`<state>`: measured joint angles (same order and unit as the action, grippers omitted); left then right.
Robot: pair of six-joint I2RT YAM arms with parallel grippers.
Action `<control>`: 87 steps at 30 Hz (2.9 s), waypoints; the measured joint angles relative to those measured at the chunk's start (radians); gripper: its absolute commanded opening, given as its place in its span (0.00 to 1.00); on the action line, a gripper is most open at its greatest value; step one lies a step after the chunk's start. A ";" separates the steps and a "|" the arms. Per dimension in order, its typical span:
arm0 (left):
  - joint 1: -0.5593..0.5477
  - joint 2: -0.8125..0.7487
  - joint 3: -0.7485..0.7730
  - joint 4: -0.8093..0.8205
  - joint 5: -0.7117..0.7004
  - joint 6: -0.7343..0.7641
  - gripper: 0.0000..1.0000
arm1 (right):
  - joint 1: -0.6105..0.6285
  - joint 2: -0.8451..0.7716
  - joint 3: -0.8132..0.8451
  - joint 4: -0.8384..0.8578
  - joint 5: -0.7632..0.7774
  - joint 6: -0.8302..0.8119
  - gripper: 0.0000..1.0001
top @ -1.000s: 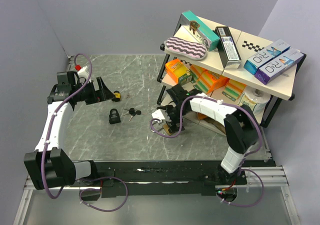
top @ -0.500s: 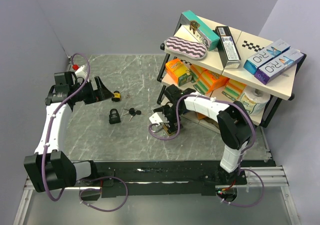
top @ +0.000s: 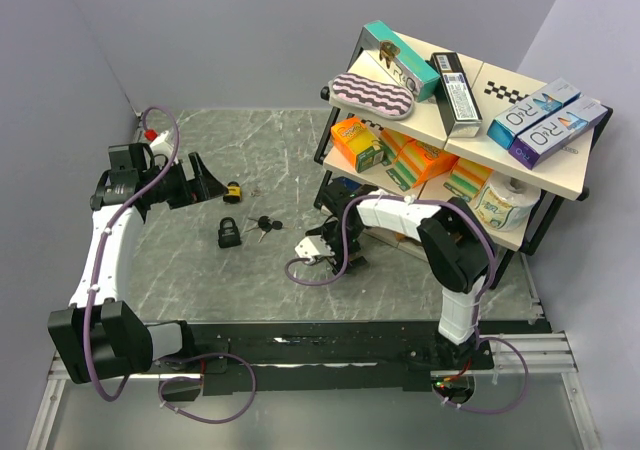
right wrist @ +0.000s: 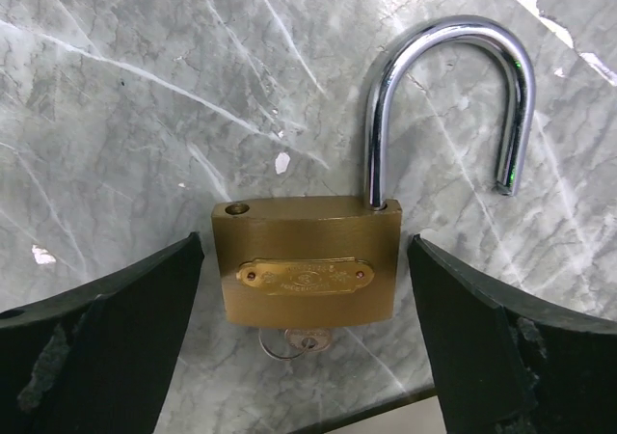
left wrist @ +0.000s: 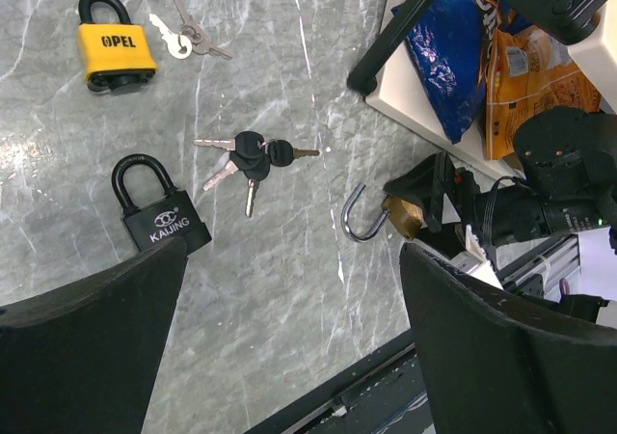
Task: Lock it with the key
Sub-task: Pick up the lock from the center of the board.
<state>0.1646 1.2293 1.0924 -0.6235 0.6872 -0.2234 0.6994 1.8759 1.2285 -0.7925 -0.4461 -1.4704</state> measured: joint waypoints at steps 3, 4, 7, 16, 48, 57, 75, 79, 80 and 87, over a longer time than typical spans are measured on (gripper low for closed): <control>0.000 0.000 0.000 0.000 0.000 0.000 0.96 | 0.007 0.000 0.000 -0.001 0.013 0.009 0.90; 0.000 0.000 0.000 0.001 0.000 0.000 0.96 | 0.010 0.000 0.000 0.000 0.019 0.013 0.89; 0.000 0.000 0.000 0.001 0.000 -0.001 0.96 | 0.016 0.000 0.000 -0.003 0.030 0.022 0.77; 0.004 -0.009 0.014 0.018 -0.045 -0.007 0.96 | 0.020 0.001 0.007 -0.007 0.033 0.043 0.30; -0.008 -0.291 -0.125 -0.127 0.400 0.709 0.99 | 0.077 -0.186 0.195 -0.174 -0.278 0.383 0.20; -0.188 -0.444 -0.304 -0.248 0.379 1.065 0.92 | 0.077 -0.185 0.336 -0.192 -0.386 0.546 0.20; -0.434 -0.452 -0.352 0.016 0.240 0.991 0.64 | 0.115 -0.182 0.384 -0.278 -0.467 0.602 0.20; -0.484 -0.435 -0.347 0.050 0.225 0.954 0.56 | 0.123 -0.177 0.390 -0.287 -0.476 0.603 0.20; -0.491 -0.433 -0.346 0.056 0.223 0.948 0.55 | 0.123 -0.176 0.390 -0.288 -0.478 0.605 0.19; -0.562 -0.431 -0.346 0.100 0.184 0.914 0.43 | 0.123 -0.174 0.390 -0.290 -0.490 0.617 0.19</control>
<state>-0.3973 0.7979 0.7464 -0.5236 0.8715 0.6903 0.8227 1.7016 1.6184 -1.0824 -0.9360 -0.8532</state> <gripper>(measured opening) 0.489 0.739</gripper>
